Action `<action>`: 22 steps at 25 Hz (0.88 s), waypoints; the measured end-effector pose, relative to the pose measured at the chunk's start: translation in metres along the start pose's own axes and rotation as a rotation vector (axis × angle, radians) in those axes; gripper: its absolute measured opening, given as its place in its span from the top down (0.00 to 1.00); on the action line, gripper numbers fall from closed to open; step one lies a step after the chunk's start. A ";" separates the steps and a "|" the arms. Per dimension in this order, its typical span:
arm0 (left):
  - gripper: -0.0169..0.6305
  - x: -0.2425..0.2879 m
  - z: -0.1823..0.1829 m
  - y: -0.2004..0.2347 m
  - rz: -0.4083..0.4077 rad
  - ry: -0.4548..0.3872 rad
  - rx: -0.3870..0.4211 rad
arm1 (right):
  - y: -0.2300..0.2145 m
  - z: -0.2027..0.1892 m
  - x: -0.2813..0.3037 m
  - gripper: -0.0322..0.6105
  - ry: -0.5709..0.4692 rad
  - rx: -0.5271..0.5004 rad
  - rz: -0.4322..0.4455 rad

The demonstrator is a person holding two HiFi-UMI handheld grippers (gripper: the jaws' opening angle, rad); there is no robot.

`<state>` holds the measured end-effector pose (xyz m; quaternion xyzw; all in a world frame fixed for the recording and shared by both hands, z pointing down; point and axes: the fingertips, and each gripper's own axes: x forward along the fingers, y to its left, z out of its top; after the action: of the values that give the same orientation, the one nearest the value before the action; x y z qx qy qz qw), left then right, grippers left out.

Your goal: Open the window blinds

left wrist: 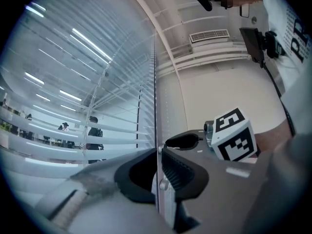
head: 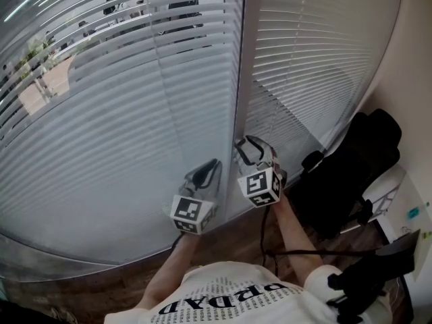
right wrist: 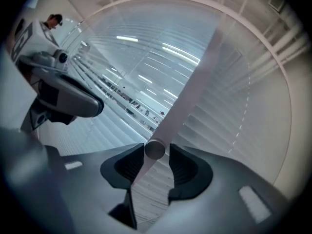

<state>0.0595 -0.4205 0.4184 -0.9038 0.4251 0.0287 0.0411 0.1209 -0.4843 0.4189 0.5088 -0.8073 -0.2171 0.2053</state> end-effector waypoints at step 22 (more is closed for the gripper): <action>0.95 0.004 -0.001 -0.005 -0.012 0.001 0.005 | 0.006 0.001 0.007 0.74 0.025 -0.256 -0.050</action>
<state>0.0660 -0.4206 0.4189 -0.9062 0.4198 0.0270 0.0434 0.1134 -0.4883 0.4222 0.5012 -0.7574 -0.3171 0.2732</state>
